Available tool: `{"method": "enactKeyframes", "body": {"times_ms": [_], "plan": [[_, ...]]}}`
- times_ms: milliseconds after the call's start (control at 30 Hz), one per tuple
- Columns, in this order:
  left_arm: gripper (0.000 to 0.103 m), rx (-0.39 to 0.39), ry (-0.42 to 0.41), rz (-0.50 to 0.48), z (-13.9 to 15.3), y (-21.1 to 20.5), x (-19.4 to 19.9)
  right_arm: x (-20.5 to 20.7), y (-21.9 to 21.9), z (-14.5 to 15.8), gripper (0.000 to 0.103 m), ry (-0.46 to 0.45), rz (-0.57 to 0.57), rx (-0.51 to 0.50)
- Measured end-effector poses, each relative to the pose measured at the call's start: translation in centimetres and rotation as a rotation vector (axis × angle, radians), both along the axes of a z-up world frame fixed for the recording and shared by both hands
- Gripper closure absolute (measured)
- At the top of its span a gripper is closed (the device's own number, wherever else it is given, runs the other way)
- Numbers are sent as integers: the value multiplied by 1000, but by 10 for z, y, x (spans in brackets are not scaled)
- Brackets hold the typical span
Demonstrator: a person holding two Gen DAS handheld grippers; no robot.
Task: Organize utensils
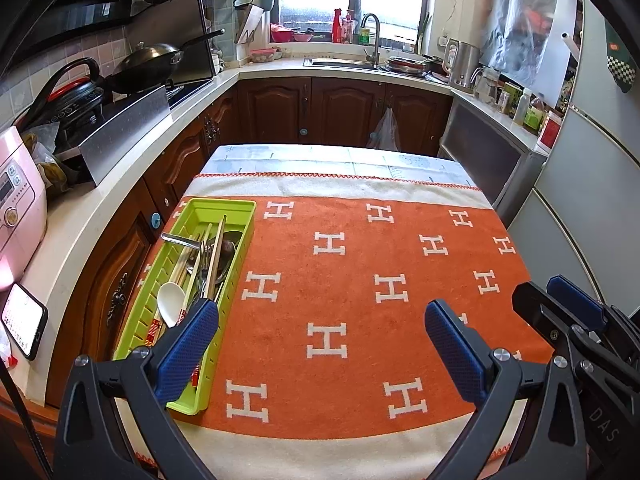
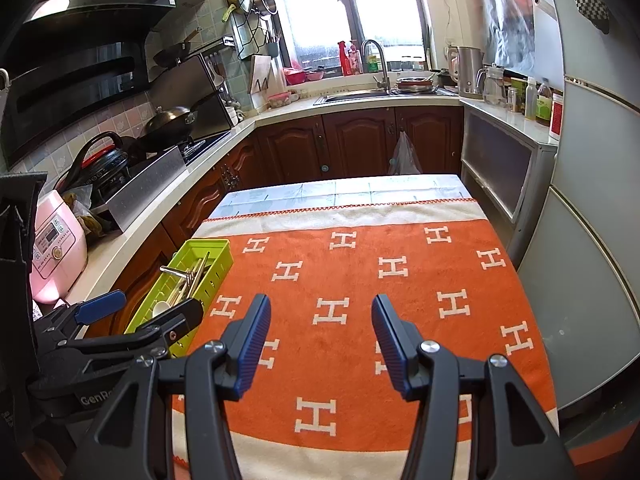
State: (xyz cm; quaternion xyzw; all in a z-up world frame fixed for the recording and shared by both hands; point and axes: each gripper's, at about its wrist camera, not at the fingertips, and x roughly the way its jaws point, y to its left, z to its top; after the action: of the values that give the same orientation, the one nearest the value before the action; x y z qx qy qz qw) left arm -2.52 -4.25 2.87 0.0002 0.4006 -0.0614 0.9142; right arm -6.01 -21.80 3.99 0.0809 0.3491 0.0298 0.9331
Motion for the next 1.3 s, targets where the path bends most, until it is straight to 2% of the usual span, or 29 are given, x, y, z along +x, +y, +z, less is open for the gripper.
{"method": "enactKeyframes", "body": {"times_ms": [1300], "plan": [[1, 5, 8, 5, -4, -2, 0, 1, 0, -3, 50, 5, 1, 7]]}}
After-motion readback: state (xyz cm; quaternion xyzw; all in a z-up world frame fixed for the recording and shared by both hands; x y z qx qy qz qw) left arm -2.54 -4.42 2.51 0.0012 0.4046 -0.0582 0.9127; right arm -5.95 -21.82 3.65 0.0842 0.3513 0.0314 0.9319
